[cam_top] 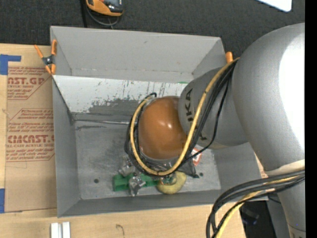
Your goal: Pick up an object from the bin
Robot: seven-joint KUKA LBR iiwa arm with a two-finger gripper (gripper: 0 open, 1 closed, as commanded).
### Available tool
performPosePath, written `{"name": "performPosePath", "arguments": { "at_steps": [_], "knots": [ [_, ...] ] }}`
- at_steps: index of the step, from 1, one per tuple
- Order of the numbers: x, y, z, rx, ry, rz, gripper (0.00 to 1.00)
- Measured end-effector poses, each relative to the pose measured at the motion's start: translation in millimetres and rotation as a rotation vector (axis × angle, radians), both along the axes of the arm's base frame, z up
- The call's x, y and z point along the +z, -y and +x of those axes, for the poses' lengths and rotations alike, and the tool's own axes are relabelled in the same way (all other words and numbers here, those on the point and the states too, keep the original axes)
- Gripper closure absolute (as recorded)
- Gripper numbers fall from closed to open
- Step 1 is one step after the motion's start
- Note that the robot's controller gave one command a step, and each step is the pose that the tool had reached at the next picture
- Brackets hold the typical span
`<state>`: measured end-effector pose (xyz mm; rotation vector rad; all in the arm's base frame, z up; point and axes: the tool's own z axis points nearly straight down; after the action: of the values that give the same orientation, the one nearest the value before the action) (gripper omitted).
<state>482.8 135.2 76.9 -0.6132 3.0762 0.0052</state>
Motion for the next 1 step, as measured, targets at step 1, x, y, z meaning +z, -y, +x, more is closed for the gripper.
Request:
{"name": "performPosePath", "arguments": {
  "at_steps": [1],
  "knots": [
    [20.3, 1.0, -3.3, 0.0, -0.013, -0.005, 1.0]
  ]
}}
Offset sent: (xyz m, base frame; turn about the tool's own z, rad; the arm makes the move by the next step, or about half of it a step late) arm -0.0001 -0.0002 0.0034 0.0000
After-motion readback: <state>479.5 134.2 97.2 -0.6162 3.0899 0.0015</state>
